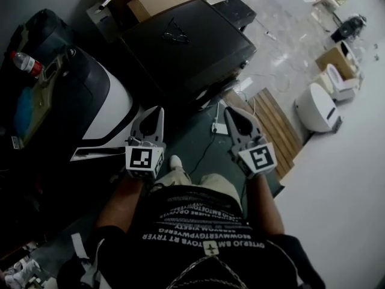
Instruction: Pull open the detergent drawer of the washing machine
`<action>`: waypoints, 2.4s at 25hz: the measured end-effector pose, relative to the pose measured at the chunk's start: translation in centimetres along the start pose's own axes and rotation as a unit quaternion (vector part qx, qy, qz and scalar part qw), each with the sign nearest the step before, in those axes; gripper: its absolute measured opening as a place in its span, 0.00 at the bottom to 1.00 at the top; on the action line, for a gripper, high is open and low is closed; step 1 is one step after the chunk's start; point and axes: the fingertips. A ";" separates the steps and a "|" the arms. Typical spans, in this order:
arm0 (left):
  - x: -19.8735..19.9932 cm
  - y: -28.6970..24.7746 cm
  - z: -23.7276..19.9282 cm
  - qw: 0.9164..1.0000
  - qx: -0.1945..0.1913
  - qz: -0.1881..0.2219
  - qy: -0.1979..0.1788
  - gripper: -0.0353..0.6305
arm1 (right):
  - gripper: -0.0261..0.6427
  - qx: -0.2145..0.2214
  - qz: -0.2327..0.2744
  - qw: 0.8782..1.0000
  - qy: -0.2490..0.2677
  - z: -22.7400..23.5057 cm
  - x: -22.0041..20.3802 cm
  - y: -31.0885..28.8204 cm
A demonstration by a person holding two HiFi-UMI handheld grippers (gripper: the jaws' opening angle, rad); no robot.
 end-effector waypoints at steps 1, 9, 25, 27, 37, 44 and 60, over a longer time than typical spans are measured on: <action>-0.4 -0.4 -0.2 1.000 0.005 -0.007 0.002 0.06 | 0.03 0.005 -0.003 1.000 -0.002 0.5 -0.2 -0.4; -1.7 -2.3 -0.3 0.997 0.068 -0.029 0.024 0.06 | 0.03 0.074 -0.025 0.997 0.016 3.5 -1.7 -3.1; -6.9 -4.8 1.8 0.986 0.125 -0.056 0.100 0.06 | 0.03 0.153 -0.087 0.983 0.058 7.2 -7.8 -7.9; -7.4 -5.4 1.8 0.986 0.121 -0.059 0.103 0.06 | 0.03 0.164 -0.101 0.979 0.060 6.9 -8.9 -8.7; -12.4 -8.8 1.2 0.982 0.106 -0.083 0.130 0.06 | 0.03 0.192 -0.157 0.967 0.061 6.7 -14.1 -12.8; -16.0 -11.5 0.7 0.977 0.089 -0.129 0.145 0.06 | 0.03 0.209 -0.187 0.958 0.057 7.2 -17.0 -16.0; -20.3 -16.5 0.6 0.968 0.046 -0.190 0.156 0.20 | 0.04 0.180 -0.224 0.956 0.051 11.3 -20.8 -21.4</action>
Point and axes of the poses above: the fingertips, and each gripper's own axes: y backward along the fingers, z to its right, x out of its top, and after that the axes turned 14 degrees about -z, right-handed
